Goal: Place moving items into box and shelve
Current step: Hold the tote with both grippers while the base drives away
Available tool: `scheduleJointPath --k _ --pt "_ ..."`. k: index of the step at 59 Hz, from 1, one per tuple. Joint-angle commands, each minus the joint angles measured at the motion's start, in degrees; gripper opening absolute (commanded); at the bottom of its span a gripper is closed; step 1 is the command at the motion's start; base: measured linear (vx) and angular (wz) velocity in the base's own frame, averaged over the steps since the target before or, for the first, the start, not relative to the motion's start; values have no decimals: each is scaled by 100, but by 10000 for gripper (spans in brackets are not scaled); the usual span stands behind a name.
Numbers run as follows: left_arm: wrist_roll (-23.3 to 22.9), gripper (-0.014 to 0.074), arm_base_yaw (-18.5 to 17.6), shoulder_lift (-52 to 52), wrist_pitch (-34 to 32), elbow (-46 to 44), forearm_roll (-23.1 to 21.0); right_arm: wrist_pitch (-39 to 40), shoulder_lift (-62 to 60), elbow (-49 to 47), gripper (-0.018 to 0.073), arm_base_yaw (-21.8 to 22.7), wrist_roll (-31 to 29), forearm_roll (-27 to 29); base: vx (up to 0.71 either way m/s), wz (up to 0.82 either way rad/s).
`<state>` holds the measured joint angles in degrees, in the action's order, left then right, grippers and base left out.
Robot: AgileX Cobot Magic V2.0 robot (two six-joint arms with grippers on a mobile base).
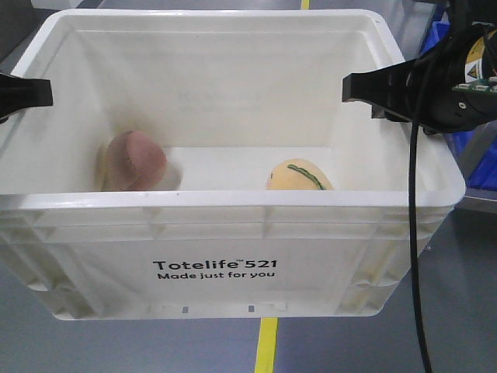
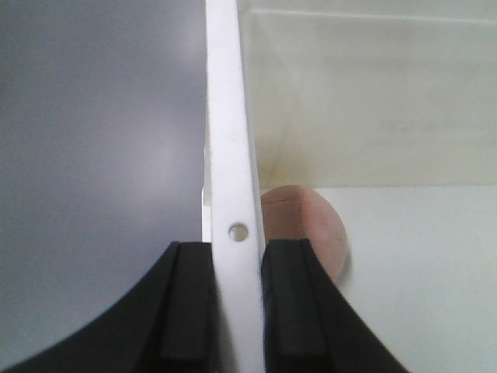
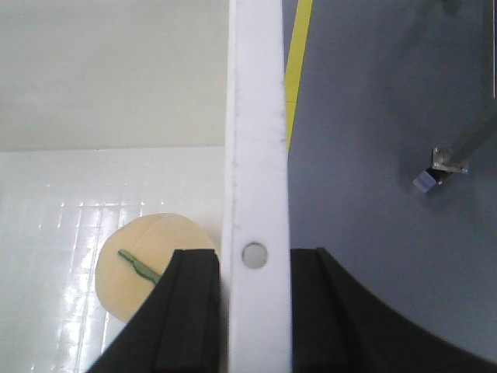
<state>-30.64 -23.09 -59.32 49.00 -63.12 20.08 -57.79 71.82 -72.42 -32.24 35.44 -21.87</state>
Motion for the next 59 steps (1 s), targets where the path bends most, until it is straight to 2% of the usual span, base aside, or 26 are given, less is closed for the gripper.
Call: scheduleJointPath --k 1,59 --pt "33 -22 39 149 -447 -268 684 295 -238 -226 85 70 -36 -811 47 -3" --pt "33 -22 39 149 -447 -268 684 295 -238 -226 85 70 -36 -811 45 -6"
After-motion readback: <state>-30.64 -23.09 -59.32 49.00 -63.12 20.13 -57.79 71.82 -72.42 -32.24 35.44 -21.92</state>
